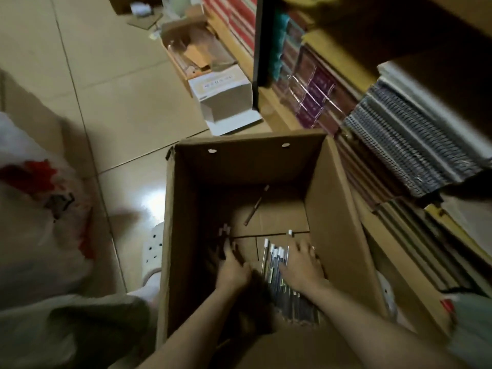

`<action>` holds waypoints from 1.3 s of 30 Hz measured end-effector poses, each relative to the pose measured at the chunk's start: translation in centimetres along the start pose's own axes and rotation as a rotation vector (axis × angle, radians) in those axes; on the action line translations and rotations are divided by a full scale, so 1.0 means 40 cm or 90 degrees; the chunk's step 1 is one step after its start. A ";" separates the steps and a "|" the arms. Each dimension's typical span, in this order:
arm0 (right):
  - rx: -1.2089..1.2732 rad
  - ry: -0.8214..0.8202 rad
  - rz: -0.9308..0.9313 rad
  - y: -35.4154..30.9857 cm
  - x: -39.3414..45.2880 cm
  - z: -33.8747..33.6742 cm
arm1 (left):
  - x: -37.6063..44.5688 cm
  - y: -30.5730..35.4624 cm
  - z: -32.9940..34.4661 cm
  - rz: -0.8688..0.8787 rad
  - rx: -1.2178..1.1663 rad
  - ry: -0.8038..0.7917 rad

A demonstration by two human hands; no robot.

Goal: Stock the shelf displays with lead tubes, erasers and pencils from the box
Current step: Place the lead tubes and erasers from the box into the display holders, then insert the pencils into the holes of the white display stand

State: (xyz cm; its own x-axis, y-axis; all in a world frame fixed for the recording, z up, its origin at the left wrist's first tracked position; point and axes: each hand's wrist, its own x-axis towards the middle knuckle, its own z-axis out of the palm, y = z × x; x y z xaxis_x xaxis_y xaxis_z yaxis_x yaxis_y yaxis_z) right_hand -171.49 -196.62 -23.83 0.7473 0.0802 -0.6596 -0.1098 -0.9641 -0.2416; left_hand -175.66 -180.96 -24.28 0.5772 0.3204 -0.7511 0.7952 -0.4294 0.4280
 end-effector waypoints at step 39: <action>-0.074 0.022 0.083 0.000 -0.091 -0.041 | -0.068 -0.057 0.025 0.272 0.191 -0.014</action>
State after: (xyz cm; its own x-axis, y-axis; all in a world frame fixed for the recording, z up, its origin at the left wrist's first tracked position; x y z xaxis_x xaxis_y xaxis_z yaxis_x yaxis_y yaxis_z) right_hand -173.15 -197.33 -20.27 0.7541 -0.0551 -0.6544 -0.1328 -0.9887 -0.0698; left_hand -179.21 -181.69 -23.73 0.8319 0.0480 -0.5528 0.4000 -0.7422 0.5377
